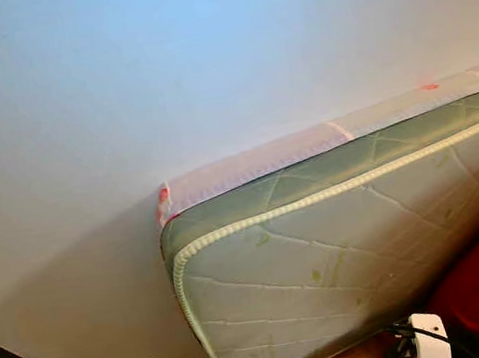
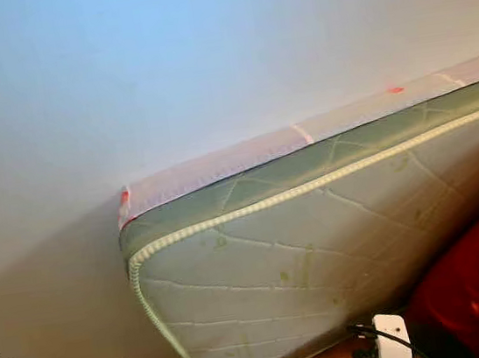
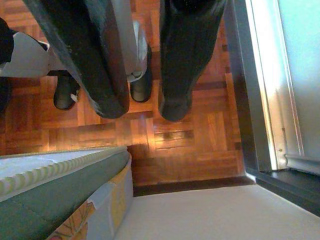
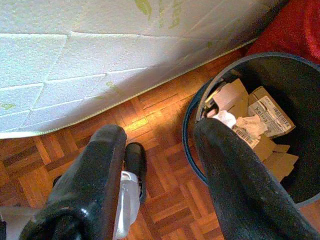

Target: Clean up the room

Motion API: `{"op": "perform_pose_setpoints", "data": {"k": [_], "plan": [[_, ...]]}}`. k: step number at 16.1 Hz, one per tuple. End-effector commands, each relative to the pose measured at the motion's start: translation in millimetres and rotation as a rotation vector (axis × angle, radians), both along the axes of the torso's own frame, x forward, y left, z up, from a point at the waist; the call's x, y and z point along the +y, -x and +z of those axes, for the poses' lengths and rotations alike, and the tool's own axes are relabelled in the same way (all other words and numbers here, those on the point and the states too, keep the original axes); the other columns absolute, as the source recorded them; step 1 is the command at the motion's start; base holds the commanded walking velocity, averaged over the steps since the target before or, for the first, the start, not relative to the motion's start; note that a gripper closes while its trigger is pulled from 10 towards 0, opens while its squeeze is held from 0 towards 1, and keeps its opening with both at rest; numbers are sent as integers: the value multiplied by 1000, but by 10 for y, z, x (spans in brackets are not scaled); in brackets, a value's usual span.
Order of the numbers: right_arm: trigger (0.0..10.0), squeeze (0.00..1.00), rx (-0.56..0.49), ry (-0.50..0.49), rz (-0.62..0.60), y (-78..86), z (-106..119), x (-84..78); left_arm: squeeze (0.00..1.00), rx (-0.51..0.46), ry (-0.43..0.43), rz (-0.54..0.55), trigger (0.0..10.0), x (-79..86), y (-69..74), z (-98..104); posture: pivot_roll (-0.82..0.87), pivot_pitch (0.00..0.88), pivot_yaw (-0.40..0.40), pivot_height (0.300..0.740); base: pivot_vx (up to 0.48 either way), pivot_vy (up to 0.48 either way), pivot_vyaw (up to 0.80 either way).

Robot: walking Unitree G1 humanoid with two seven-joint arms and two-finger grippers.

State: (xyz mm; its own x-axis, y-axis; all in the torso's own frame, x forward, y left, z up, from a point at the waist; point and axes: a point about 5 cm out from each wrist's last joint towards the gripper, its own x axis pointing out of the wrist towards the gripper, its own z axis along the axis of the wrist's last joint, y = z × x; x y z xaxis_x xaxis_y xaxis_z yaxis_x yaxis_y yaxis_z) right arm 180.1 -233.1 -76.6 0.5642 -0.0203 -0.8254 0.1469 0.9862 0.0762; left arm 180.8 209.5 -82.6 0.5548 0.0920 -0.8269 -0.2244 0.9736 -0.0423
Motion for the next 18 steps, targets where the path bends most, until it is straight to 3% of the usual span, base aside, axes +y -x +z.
{"op": "perform_pose_setpoints", "data": {"k": [1,9,18], "plan": [[10000,0,7,2,0,17,-6,-12,0,9,-3,3,10000,11,9,-3,-4,0,22,740,0,0,0],[10000,0,10,8,12,18,-5,-16,0,7,1,5,10000,7,9,-4,-3,0,23,740,0,0,0],[10000,0,16,21,25,35,-10,-26,0,11,2,2,10000,-1,25,-13,-6,0,25,740,-281,0,0]]}}
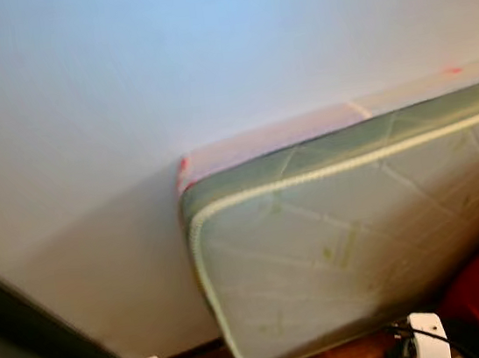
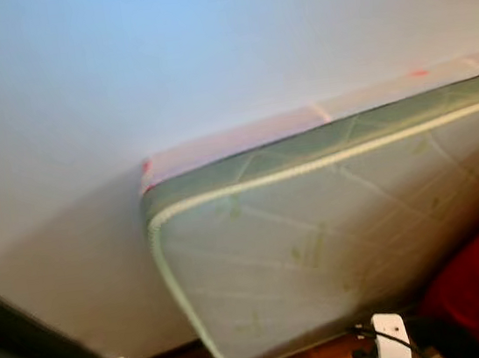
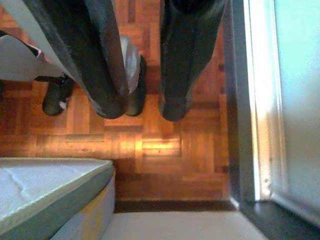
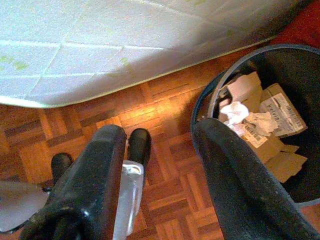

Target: Clean up the room

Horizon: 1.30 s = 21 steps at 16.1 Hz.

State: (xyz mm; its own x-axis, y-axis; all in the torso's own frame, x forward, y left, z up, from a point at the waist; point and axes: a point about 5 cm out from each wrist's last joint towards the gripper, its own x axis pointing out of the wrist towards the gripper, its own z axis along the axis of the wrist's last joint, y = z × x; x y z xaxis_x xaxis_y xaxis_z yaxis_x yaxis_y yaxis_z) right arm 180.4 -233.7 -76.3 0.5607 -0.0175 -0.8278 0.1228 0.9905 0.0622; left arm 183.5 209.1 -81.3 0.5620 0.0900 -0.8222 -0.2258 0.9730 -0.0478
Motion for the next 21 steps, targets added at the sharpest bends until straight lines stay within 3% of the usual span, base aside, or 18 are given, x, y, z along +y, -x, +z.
{"op": "perform_pose_setpoints", "data": {"k": [1,8,14,21], "plan": [[10000,0,12,8,-1,41,-15,-20,0,20,-3,-1,10000,3,54,-26,-7,0,26,740,-274,0,0],[10000,0,6,26,-24,47,-16,-32,0,22,-4,-3,10000,6,61,-29,-6,0,26,740,-261,0,0],[10000,0,7,37,-27,46,-15,-38,0,21,-7,-5,10000,6,57,-27,-4,0,22,740,0,0,0],[10000,0,23,52,-4,40,-14,-39,0,18,-13,-16,10000,11,42,-19,-6,0,25,740,0,0,-688]]}}
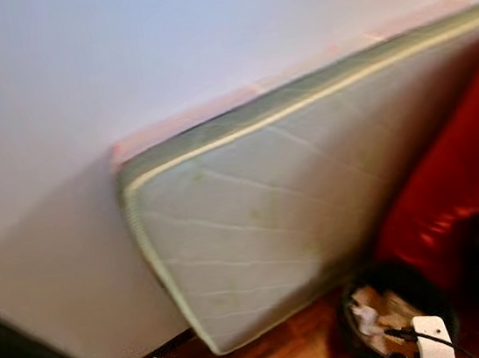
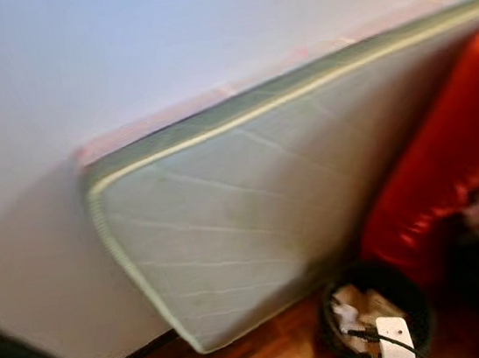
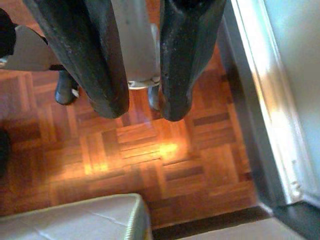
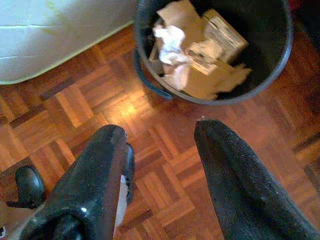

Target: Clean up the room

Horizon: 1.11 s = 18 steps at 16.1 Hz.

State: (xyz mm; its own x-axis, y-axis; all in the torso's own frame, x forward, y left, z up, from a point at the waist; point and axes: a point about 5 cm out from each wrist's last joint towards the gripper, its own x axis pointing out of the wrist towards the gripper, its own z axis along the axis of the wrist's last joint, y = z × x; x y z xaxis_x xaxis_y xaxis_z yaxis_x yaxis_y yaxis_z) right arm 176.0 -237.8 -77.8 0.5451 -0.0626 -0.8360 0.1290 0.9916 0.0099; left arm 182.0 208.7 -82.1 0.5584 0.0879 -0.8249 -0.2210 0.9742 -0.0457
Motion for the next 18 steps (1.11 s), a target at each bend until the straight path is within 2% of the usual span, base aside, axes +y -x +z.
{"op": "perform_pose_setpoints", "data": {"k": [1,4,8,17,18], "plan": [[10000,0,5,2,2,-6,1,3,0,14,-17,-23,10000,16,25,-9,-4,0,22,740,0,0,-725],[10000,0,-1,-8,-7,-11,3,7,0,10,-27,-38,10000,19,13,-2,-4,0,21,740,0,-251,-721],[10000,0,-14,-13,-23,-19,7,9,0,9,-24,-38,10000,18,11,-2,-3,0,20,740,0,-398,0],[10000,0,1,-1,-2,-13,5,3,0,8,-29,-42,10000,18,10,-1,-5,0,21,740,0,-333,-714],[10000,0,-8,-5,-11,-18,8,2,0,7,-28,-42,10000,18,9,0,-9,0,24,740,0,-349,0]]}}
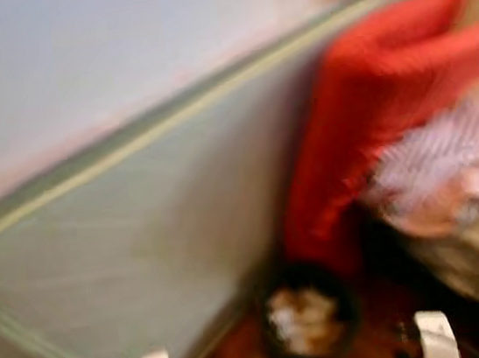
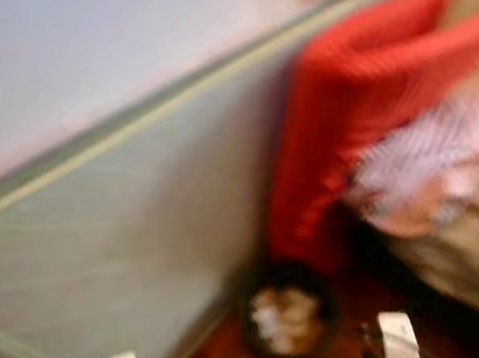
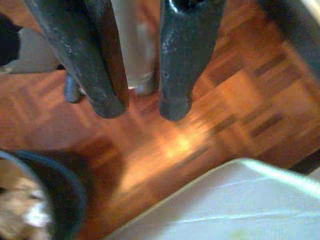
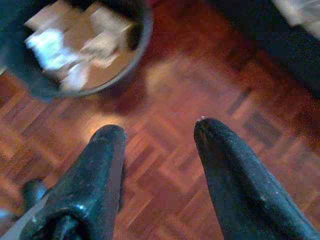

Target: Clean up the room

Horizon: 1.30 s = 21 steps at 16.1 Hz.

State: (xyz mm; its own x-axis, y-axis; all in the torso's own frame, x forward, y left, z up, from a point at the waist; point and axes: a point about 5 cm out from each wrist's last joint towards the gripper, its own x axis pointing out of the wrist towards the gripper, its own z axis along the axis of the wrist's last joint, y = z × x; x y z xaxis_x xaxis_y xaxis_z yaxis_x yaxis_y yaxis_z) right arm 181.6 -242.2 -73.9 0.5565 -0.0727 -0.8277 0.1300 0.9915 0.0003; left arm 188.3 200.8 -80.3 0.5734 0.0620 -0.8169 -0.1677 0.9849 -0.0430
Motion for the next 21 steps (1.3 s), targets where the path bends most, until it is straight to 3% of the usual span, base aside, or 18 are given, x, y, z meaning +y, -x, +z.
{"op": "perform_pose_setpoints", "data": {"k": [1,18,21], "plan": [[10000,0,1,-20,-16,36,-29,47,0,20,-23,12,10000,97,71,-18,-9,0,24,740,0,-349,0],[10000,0,-10,-29,-29,31,-30,62,0,20,-21,11,10000,111,70,-15,-21,0,37,740,0,-363,0],[10000,0,-8,-28,-28,38,-33,62,0,28,-17,13,10000,108,84,-23,-24,0,41,740,0,-107,0]]}}
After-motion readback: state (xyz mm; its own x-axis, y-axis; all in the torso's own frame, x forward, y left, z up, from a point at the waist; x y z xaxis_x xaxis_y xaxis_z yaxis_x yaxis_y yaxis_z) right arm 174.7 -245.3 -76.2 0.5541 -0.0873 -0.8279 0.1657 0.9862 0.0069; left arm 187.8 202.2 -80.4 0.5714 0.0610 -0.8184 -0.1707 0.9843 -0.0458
